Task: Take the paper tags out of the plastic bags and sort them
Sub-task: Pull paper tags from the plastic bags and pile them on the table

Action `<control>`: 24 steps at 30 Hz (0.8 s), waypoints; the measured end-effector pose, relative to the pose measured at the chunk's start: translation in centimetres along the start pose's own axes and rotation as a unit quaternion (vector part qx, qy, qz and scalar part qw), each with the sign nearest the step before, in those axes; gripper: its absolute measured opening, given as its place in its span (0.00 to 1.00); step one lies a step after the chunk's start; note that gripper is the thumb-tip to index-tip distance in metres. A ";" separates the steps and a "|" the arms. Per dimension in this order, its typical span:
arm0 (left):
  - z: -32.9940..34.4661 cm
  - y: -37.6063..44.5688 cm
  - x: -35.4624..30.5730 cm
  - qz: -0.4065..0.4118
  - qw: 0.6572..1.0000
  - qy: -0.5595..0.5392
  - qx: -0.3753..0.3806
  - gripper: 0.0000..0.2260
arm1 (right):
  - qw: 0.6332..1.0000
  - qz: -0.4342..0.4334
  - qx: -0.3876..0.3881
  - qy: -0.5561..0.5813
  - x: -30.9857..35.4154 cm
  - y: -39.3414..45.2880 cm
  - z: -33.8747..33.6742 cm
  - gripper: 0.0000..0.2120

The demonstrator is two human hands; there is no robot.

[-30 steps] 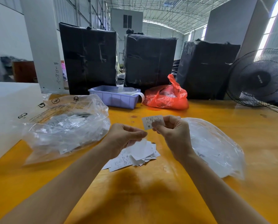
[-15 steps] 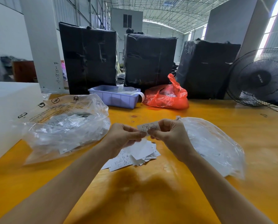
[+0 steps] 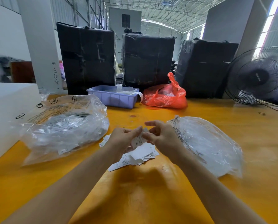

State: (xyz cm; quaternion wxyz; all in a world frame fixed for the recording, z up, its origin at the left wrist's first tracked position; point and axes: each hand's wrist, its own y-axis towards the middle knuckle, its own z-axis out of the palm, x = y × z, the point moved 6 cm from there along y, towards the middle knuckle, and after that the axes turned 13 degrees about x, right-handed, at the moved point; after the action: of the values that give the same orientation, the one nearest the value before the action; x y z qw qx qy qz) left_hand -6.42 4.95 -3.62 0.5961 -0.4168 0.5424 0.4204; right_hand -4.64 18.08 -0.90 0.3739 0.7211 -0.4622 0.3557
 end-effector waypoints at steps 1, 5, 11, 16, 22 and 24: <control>0.0 0.0 0.1 -0.010 1.000 -0.019 -0.010 0.11 | 0.999 -0.009 -0.031 0.003 0.0 -0.1 -0.2 0.13; -0.2 0.1 0.6 -0.024 0.995 -0.089 -0.041 0.08 | 0.994 -0.025 -0.099 -0.025 0.1 -0.4 -0.4 0.08; -0.2 0.1 0.6 -0.017 0.996 -0.085 -0.024 0.07 | 0.987 -0.016 -0.065 0.147 -0.5 -0.3 -0.1 0.09; 0.6 0.2 0.6 -0.022 0.999 -0.037 0.014 0.09 | 0.986 -0.051 -0.094 0.128 -0.3 -0.3 -0.5 0.10; 0.1 0.1 0.3 0.024 0.993 -0.114 -0.017 0.04 | 0.993 -0.049 -0.012 0.109 0.2 -0.3 0.0 0.09; 0.2 0.0 0.3 0.015 0.992 -0.128 0.000 0.07 | 0.991 -0.044 -0.023 0.125 -0.1 -0.3 0.1 0.10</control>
State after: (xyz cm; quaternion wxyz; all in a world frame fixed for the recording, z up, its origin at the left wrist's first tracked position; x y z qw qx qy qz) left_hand -6.38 5.18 -3.91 0.6538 -0.3518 0.4680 0.4794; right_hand -4.41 18.09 -1.08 0.4601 0.6820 -0.3878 0.4157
